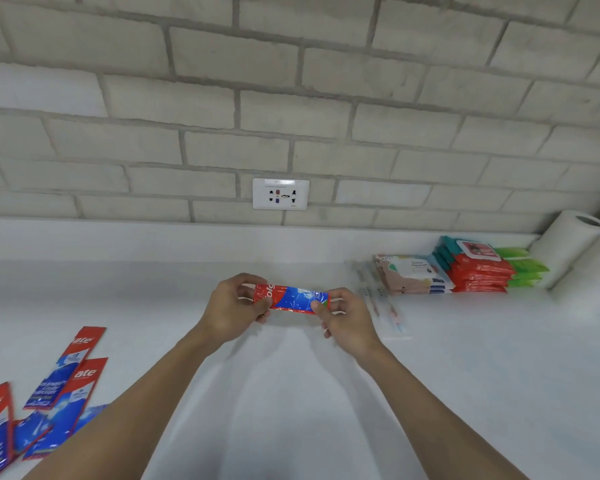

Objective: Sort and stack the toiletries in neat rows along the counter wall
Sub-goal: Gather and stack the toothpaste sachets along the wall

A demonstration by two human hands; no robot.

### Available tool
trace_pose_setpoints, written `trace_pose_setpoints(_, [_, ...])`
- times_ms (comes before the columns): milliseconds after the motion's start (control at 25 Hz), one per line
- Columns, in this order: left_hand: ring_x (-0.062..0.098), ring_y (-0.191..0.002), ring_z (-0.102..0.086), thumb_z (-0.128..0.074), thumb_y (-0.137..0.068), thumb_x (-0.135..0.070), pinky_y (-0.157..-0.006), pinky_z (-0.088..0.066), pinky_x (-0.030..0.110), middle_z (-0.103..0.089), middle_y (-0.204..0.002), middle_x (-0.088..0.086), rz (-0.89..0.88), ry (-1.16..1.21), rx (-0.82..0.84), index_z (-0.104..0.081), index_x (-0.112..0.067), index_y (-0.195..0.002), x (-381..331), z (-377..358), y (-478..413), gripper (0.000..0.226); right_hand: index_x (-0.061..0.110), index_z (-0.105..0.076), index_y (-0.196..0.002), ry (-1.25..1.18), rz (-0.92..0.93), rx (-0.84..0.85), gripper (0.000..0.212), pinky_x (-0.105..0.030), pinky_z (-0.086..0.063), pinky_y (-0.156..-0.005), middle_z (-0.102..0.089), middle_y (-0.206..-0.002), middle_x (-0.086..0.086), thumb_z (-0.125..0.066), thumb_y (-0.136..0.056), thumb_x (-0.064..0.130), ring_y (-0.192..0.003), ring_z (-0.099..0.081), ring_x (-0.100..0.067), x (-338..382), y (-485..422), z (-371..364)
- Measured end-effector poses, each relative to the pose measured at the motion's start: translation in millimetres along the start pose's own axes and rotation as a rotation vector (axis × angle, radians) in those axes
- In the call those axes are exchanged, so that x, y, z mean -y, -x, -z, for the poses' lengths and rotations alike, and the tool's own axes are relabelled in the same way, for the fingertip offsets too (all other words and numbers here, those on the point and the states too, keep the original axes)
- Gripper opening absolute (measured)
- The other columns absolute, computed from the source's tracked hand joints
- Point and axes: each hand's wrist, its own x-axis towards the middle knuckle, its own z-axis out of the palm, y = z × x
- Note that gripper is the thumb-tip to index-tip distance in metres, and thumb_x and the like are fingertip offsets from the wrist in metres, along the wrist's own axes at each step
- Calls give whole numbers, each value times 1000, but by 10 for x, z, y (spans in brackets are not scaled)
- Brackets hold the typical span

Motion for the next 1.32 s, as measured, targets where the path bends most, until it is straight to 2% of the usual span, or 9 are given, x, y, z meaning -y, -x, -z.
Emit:
trace_pose_setpoints(120, [28,-66,-72,-75,-79,-8,-73,-60,42,-72,-81,10,36,28,-105,-60,-14,-108,-9,-249,-217,34,19,-56,-102,5,25,-84,28,-29,-51,-49,-66,-89,-15,-76,-83,20,-61,-58,-18,3,-264,122])
trace_pose_setpoints(240, [18,-65,-72,-76,-80,-17,-67,-57,28,-72,-83,3,50,-34,-192,-53,-17,-109,-18,-494,-415,37,25,-51,-102,90,63,-156,34,-23,-49,-54,-66,-81,-5,-78,-81,22,-67,-62,-14,-2,-542,228])
trace_pose_setpoints(320, [13,-67,-71,-75,-81,-20,-61,-52,18,-71,-81,-1,57,-85,-216,-51,-20,-108,4,-654,-580,36,24,-51,-104,172,80,-168,32,-10,-42,-49,-65,-81,1,-75,-83,20,-68,-61,-7,-9,-764,300])
trace_pose_setpoints(440, [11,-70,-70,-74,-81,-20,-59,-47,13,-71,-81,-3,54,-176,-221,-56,-20,-102,86,-797,-803,28,22,-55,-104,309,115,-159,22,-10,-38,-50,-67,-90,-2,-69,-88,18,-75,-62,-11,-66,-1009,327])
trace_pose_setpoints(600, [9,-71,-66,-75,-77,-18,-63,-46,13,-69,-85,-8,7,-273,-183,-63,-22,-95,187,-973,-1044,22,21,-63,-100,553,180,-139,10,-18,-38,-60,-67,-94,0,-65,-91,23,-85,-62,-16,-225,-1297,374])
trace_pose_setpoints(840, [14,-83,-61,-62,-77,-29,-71,-54,32,-66,-88,-11,-6,-538,-106,-66,-37,-95,387,-1055,-1307,20,30,-68,-109,981,264,-21,21,-31,-37,-79,-65,-103,1,-57,-93,35,-103,-55,-25,-404,-1639,303])
trace_pose_setpoints(1000, [20,-98,-44,-56,-84,-38,-85,-43,28,-58,-99,-9,-40,-765,-122,-70,-42,-102,437,-1052,-1423,23,23,-69,-110,982,313,-15,21,-32,-39,-87,-52,-110,-5,-56,-95,28,-103,-45,-26,-444,-1685,246])
trace_pose_setpoints(1200, [20,-107,-36,-55,-90,-43,-93,-37,30,-54,-110,-9,-116,-821,-149,-70,-39,-108,493,-1073,-1459,24,4,-68,-97,871,323,78,22,-19,-32,-67,-50,-96,-1,-46,-90,4,-94,-46,-20,-405,-1703,169])
trace_pose_setpoints(1320, [20,-108,-37,-52,-92,-40,-89,-37,30,-56,-111,-10,-143,-828,-139,-70,-35,-109,501,-1098,-1509,25,2,-64,-109,935,339,86,25,-27,-41,-79,-54,-112,-8,-45,-93,2,-106,-46,-22,-429,-1699,110])
